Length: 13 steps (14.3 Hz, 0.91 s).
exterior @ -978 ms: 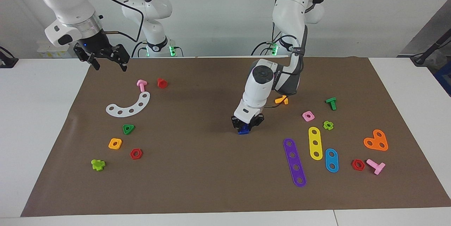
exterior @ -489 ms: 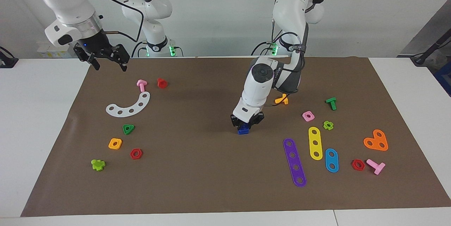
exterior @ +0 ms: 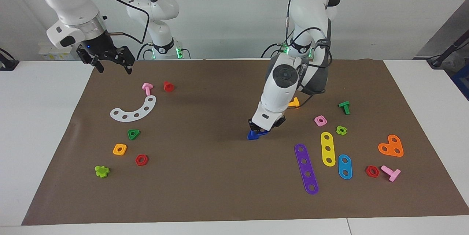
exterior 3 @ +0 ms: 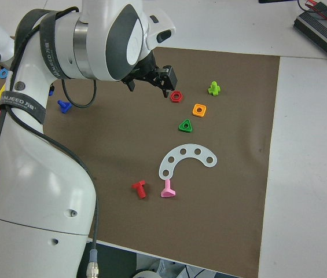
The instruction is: Unscrew and place screws in storage area
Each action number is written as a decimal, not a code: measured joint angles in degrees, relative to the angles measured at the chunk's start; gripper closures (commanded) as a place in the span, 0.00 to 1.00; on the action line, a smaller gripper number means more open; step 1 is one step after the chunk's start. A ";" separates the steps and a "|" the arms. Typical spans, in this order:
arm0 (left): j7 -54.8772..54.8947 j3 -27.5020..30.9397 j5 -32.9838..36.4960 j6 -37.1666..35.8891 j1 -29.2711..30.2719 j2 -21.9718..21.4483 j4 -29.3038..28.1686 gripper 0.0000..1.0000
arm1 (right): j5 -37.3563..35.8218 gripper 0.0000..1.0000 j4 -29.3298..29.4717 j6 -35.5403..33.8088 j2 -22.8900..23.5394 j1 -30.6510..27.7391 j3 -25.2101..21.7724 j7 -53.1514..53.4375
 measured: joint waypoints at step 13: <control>18.35 -0.78 -0.26 14.86 11.38 -10.27 -25.53 0.76 | 0.05 0.00 -0.44 0.68 -0.03 0.13 0.25 0.00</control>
